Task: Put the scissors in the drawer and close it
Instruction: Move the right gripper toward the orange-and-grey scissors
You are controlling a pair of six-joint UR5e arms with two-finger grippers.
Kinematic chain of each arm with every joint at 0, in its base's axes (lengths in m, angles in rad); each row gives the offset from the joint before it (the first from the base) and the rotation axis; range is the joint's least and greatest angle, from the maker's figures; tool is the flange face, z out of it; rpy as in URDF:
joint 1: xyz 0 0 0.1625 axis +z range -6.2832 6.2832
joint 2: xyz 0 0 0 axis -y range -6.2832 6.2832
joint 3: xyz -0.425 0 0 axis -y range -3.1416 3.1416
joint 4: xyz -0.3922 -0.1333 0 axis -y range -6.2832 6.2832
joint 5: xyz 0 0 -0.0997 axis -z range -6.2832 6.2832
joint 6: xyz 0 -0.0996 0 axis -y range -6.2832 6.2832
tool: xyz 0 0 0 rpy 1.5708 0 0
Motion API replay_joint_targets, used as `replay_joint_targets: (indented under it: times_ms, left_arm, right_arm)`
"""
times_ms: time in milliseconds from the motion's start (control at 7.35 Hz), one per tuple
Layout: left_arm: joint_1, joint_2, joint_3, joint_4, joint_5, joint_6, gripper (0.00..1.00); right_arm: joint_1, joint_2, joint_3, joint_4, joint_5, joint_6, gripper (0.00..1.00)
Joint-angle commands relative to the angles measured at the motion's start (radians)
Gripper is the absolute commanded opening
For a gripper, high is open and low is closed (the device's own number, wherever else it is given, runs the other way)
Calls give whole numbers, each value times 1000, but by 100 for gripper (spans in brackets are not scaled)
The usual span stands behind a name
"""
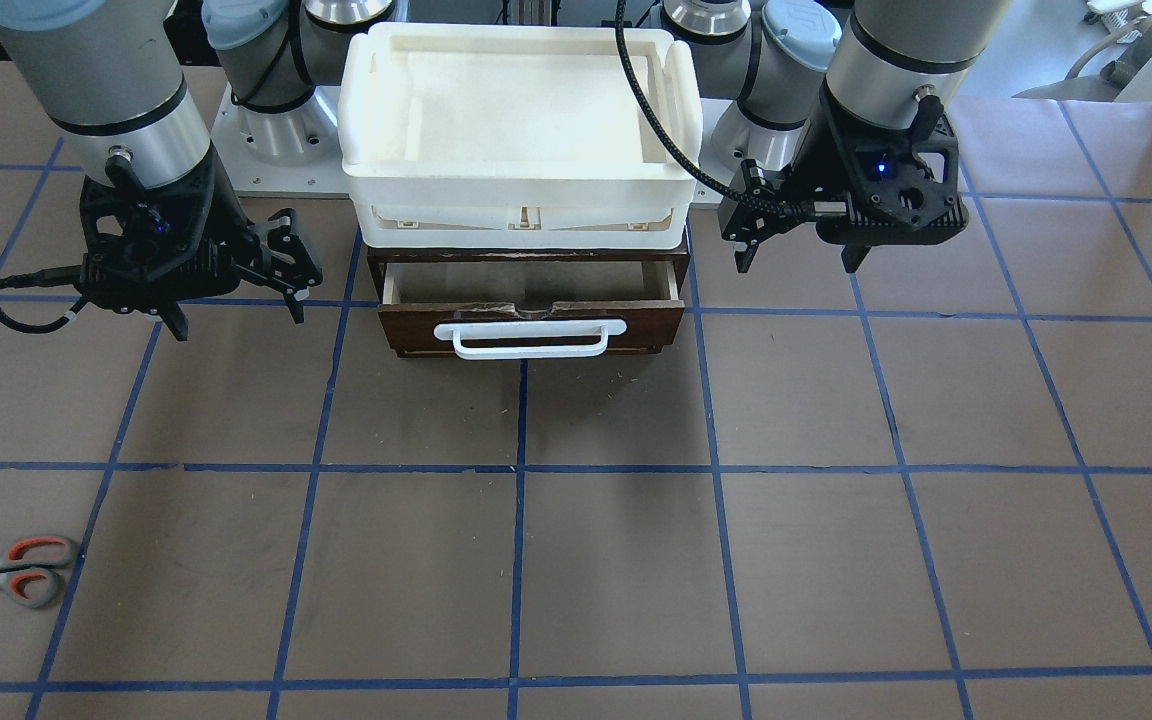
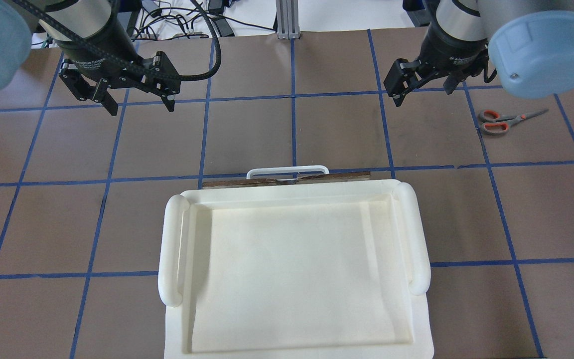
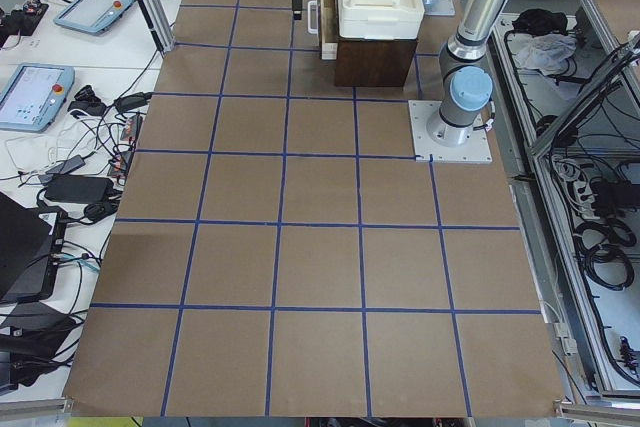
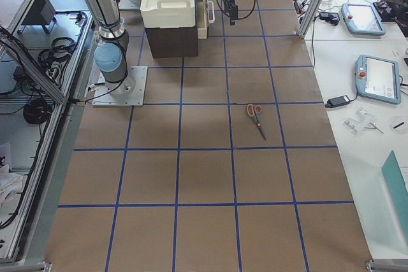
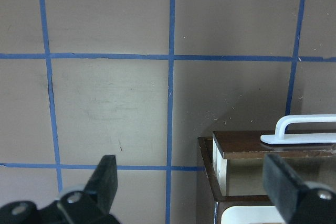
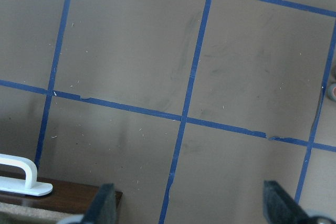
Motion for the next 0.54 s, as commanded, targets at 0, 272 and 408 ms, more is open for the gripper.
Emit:
replay_joint_targets:
  times_ms: [0, 272, 408]
  left_arm:
    - [-1, 0, 0, 0, 0, 0, 100]
    - [0, 0, 0, -1, 0, 0, 100]
    - [0, 0, 0, 0, 0, 0, 100]
  right_arm:
    - [0, 4, 0, 0, -1, 0, 100]
    - [-14, 9, 0, -2, -1, 0, 100]
    - [-26, 12, 2, 5, -6, 0, 100]
